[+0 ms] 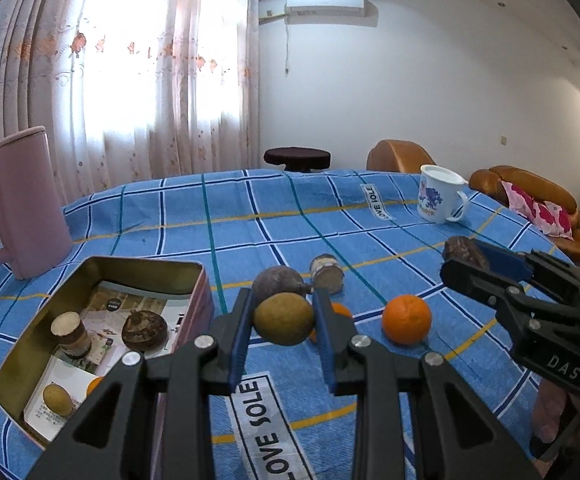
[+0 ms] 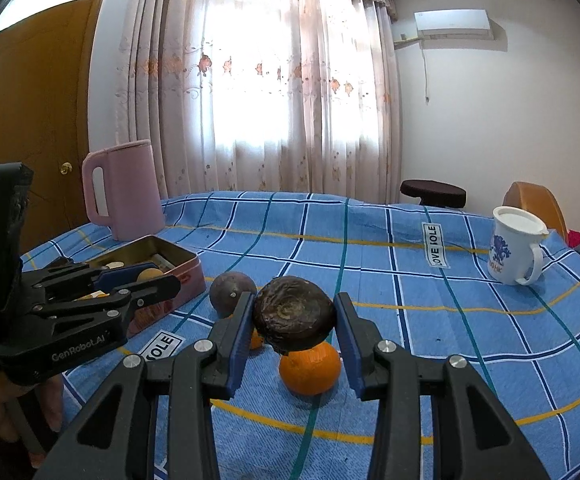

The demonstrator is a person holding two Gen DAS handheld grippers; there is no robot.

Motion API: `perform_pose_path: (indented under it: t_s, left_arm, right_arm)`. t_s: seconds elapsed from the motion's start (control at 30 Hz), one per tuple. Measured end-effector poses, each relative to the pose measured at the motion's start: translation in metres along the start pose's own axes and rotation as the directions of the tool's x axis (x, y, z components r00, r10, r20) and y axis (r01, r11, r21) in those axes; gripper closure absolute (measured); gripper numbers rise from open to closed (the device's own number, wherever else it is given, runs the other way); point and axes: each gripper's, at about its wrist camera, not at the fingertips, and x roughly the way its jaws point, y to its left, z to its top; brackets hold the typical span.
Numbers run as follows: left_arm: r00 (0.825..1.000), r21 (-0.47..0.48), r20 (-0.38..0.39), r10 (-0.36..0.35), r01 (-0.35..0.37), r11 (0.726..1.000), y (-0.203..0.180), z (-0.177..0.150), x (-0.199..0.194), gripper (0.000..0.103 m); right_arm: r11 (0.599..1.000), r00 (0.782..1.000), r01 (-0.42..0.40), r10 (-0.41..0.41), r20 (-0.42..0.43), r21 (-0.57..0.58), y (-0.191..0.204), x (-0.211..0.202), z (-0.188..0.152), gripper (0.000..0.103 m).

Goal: Organize fruits
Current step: 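Carry the kiwi and dark brown fruit into the pink tin and open both grippers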

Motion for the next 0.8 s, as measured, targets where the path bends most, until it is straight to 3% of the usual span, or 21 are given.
perform_pose_path:
  t_s: [0.8]
  left_arm:
    - [0.994, 0.016, 0.104, 0.035, -0.036, 0.999, -0.004, -0.004, -0.021, 0.072]
  right_arm:
    - [0.999, 0.995, 0.026, -0.023, 0.097, -0.033, 0.006, -0.02, -0.003, 0.061]
